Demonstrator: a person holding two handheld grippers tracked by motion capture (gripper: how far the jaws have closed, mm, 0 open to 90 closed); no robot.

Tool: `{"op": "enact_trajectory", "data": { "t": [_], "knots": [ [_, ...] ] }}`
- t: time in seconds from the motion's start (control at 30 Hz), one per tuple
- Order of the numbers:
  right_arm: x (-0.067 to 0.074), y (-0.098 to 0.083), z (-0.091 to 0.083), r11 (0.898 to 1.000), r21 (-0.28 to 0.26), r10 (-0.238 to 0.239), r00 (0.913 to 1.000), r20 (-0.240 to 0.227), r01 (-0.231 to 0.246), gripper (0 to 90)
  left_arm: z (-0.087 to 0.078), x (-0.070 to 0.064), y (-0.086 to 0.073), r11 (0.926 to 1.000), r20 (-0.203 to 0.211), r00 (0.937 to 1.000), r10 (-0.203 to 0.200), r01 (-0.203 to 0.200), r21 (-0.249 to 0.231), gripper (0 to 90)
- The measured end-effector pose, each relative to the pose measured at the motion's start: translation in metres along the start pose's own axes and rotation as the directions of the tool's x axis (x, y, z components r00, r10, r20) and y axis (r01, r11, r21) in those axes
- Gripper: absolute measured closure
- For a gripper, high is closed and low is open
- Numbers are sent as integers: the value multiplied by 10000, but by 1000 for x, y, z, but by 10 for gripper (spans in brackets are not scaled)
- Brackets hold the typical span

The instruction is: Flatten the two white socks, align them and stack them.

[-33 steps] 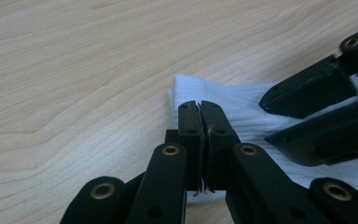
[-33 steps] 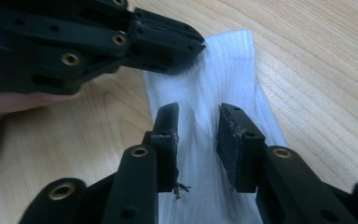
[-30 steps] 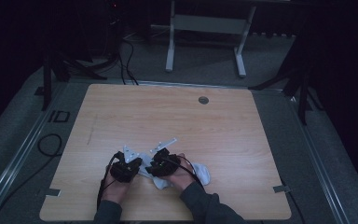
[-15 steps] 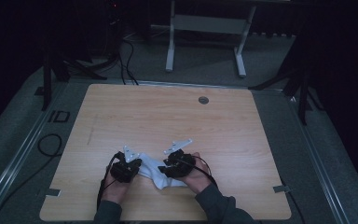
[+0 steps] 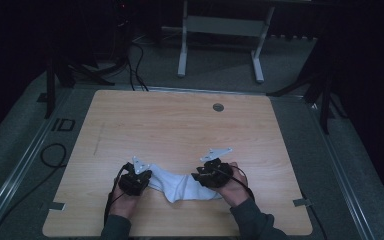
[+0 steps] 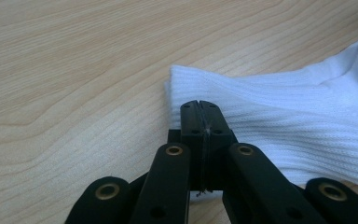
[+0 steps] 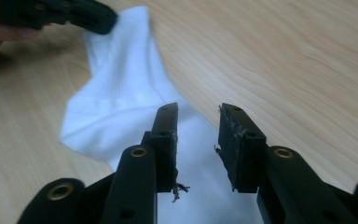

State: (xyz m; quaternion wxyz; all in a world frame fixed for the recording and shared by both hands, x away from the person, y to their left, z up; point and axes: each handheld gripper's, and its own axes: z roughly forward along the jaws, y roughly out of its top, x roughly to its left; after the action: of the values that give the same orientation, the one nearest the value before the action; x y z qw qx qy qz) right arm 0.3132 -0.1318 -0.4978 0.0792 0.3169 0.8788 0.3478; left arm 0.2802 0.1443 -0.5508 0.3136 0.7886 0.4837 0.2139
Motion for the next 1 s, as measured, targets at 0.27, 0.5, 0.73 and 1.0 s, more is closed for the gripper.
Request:
{"op": "enact_trajectory", "data": {
  "t": [0.27, 0.5, 0.73, 1.0],
  "knots": [
    [-19, -15, -15, 9967, -17, 817, 9956, 451, -817, 685, 0, 0, 0, 10000, -2, 10000, 14, -14, 44, 894],
    [-20, -42, -3, 9888, 503, 1384, 9892, 472, -1408, 668, -1, 0, 0, 10000, -14, 10000, 41, -41, 62, 894],
    [-26, -50, -1, 9856, 354, 1622, 9840, 743, -1651, 882, -2, 2, -1, 10000, 86, 10000, -7, 6, 79, 894],
    [-46, -63, -17, 9706, -127, 2406, 9663, 910, -2405, 882, -3, 5, -2, 9998, 325, 9995, 28, -35, 218, 894]
  ]
}}
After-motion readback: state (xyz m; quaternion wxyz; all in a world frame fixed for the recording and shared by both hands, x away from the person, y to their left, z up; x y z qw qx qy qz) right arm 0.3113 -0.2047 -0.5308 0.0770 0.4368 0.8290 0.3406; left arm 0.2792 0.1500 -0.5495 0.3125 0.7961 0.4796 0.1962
